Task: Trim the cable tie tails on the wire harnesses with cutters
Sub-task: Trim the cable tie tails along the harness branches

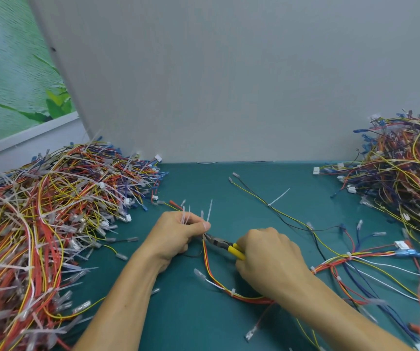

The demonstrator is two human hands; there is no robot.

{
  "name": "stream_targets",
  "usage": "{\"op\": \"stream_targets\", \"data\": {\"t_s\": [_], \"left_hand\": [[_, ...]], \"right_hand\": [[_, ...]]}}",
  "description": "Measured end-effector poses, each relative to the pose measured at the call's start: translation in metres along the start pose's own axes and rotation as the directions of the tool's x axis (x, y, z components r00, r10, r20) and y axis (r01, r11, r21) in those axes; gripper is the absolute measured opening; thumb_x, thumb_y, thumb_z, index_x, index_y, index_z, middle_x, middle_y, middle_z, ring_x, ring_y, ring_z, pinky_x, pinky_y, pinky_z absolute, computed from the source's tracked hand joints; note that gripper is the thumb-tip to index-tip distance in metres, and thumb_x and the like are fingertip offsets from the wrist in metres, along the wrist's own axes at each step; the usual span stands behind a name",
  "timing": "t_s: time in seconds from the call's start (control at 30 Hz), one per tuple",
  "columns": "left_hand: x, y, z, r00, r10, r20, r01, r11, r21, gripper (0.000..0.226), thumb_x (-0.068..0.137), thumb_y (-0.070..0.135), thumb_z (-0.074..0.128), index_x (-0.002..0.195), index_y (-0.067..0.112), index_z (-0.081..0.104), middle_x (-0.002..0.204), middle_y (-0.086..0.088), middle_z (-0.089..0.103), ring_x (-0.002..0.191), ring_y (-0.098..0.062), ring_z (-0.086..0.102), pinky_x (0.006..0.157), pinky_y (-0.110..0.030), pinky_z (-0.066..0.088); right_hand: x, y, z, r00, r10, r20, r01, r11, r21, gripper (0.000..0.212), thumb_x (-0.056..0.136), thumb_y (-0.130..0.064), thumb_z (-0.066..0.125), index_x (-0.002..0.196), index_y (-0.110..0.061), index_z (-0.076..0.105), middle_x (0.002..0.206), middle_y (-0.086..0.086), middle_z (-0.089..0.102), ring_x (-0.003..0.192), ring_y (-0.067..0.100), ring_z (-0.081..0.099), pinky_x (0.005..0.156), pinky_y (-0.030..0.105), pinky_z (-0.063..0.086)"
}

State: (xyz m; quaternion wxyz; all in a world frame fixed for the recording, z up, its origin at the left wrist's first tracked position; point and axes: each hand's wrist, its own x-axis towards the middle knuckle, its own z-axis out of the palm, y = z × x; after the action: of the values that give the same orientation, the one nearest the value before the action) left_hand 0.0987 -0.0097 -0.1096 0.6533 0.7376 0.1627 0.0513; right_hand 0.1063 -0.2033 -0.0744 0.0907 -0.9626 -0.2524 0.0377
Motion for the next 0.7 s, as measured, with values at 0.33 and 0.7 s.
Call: {"op": "stream_targets", "data": {"t_s": [0.33,0.7], "left_hand": [[0.0026,-0.0025,-0.0002,1.000,0.003,0.006,-0.003,1.000,-0.004,0.016,0.080,0.011,0.074,0.066,0.013,0.067,0.052,0.000,0.037,0.040,-0.009,0.022,0.037,-0.016,0.019],[-0.0017,0.0035,0.0020,1.000,-0.003,-0.007,0.003,1.000,-0.001,0.013,0.082,0.010,0.072,0.070,0.008,0.066,0.051,0.000,0.050,0.039,-0.008,0.024,0.037,-0.016,0.019]], "right_hand": [[-0.0010,-0.0019,0.0025,0.999,0.000,0.038,0.001,1.000,-0.028,0.009,0.088,-0.024,0.051,0.084,-0.019,0.045,0.087,0.003,0.043,0.078,0.031,0.042,0.066,0.030,0.033],[0.0007,-0.0037,0.0049,0.998,-0.058,0.000,0.057,0.994,-0.096,0.008,0.088,-0.018,0.051,0.084,-0.021,0.044,0.084,0.005,0.039,0.075,0.031,0.040,0.064,0.031,0.032]]}}
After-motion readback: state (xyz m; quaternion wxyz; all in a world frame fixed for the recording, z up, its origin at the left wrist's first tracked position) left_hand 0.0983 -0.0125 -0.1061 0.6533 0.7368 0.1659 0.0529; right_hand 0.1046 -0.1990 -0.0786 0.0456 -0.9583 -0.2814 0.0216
